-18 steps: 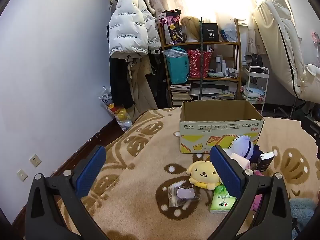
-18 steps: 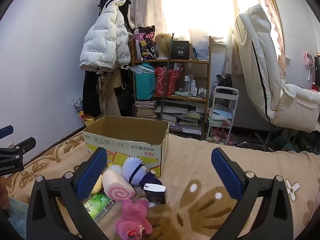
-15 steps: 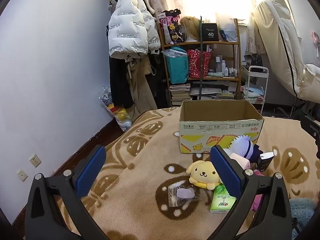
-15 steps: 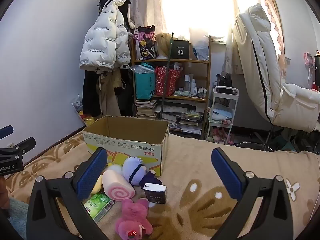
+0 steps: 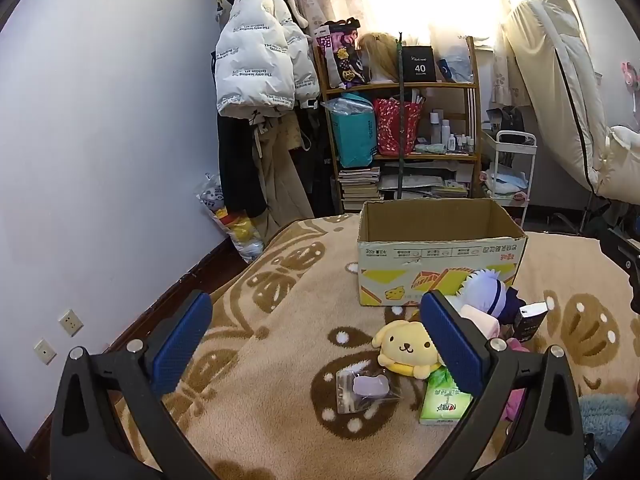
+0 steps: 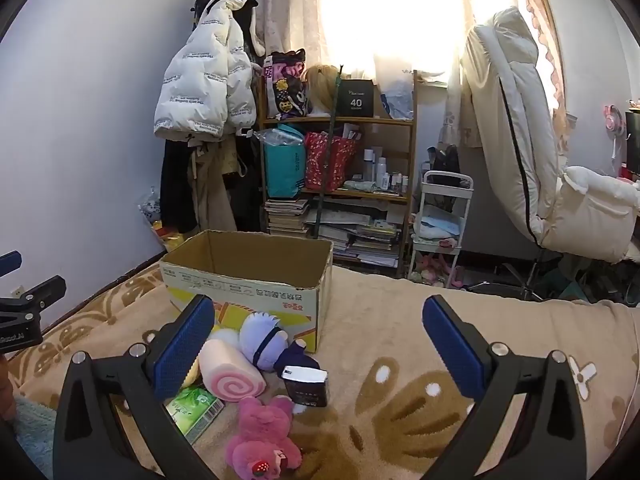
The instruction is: Organize soft objects
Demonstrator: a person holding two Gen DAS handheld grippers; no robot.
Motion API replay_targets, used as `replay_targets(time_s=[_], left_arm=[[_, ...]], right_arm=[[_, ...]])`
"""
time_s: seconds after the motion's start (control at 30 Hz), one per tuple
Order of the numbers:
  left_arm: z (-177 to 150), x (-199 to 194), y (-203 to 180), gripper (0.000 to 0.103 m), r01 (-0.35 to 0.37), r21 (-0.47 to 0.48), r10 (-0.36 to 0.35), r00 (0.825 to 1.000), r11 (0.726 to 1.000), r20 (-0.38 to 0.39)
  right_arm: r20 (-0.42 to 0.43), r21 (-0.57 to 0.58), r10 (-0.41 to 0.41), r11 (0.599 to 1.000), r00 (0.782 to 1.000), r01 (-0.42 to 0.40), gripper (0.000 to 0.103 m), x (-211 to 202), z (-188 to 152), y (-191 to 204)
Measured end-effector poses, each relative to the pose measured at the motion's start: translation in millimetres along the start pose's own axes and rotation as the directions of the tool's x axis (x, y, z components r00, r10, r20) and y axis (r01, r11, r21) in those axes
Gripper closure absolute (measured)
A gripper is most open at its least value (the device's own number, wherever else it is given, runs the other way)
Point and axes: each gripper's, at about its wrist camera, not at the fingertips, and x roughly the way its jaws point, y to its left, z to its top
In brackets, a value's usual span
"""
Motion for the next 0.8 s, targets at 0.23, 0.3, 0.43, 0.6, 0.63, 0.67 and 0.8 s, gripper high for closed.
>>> replay_targets(time_s=[0.23, 0.3, 0.43, 0.6, 0.63, 0.67, 0.8], left_arm=[[-2.3, -5.6, 2.2, 0.001, 0.001, 0.002, -0.001, 1.0, 1.0, 0.003], [-1.2, -6.2, 2.2, 0.001, 0.0, 0.002, 0.0, 1.0, 1.0, 0.003], [-1.0, -6.1, 2.2, 0.001, 0.0, 0.004, -0.001, 1.0, 1.0, 0.003], [-0.8, -5.7, 1.5, 0.001, 0.0, 0.005, 0.0, 1.0, 1.0, 0.003], [-1.0, -6.0, 1.9, 0.001, 0.0, 0.005, 0.0, 1.0, 1.0, 0.002], [-1.0, -5.8, 1.5, 0.001, -0.001, 0.005, 0.0, 1.0, 1.0, 0.004], [-0.9, -5.7, 1.4, 0.001, 0.0, 0.006, 0.0, 1.0, 1.0, 0.003]], right_arm=[[0.001, 0.005, -0.003, 1.0, 1.0, 0.003, 0.0, 0.6, -3.8, -7.2], [0.0, 0.004, 0.0, 1.0, 1.0, 0.0, 0.0, 0.5, -4.0, -8.1], [-0.002, 0.007, -0.003, 1.0, 1.0, 0.003, 0.0, 0.5, -2.4, -5.0], [-0.002, 0.007, -0.004, 1.0, 1.0, 0.004, 0.0, 0.7, -2.6, -5.0], [-0.004, 0.007, -0.003, 1.0, 1.0, 0.003, 0.0, 0.8, -2.5, -5.0], [-0.005, 0.006, -0.004, 1.0, 1.0, 0.004, 0.0, 0.9, -2.6, -5.0], [-0.006, 0.007, -0.005, 1.0, 1.0, 0.005, 0.0, 2.2, -2.2, -4.8]])
